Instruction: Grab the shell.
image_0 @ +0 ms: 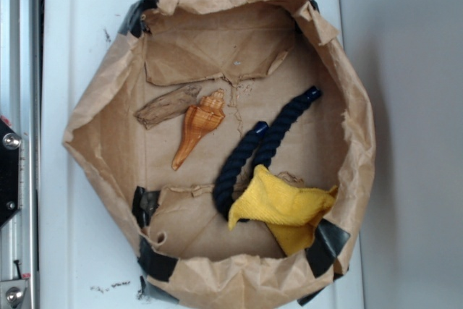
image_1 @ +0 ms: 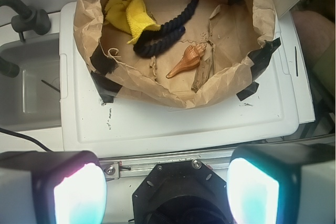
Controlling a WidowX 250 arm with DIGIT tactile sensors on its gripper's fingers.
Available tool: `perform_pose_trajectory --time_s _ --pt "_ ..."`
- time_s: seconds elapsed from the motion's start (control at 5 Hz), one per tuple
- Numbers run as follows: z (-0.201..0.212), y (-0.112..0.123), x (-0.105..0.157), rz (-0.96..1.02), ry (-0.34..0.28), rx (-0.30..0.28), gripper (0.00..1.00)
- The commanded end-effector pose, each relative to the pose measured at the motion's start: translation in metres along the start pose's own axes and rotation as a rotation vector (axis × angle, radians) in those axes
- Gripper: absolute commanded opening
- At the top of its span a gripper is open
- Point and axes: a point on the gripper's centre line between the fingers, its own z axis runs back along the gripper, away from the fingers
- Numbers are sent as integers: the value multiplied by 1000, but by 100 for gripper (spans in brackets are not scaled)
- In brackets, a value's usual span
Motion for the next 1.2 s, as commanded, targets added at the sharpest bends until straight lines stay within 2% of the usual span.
perform_pose_trajectory --time_s 0.0,0.2,0.4,0.6,0.8,1.0 --pt "0 0 0 0 0 0 100" --pt "-6 -9 35 69 -17 -37 100" --pt "-25 -9 65 207 -44 -26 100" --pt "-57 7 86 453 -100 5 100" --pt "-90 24 98 671 -105 27 100" --pt "-119 37 98 756 -60 46 100"
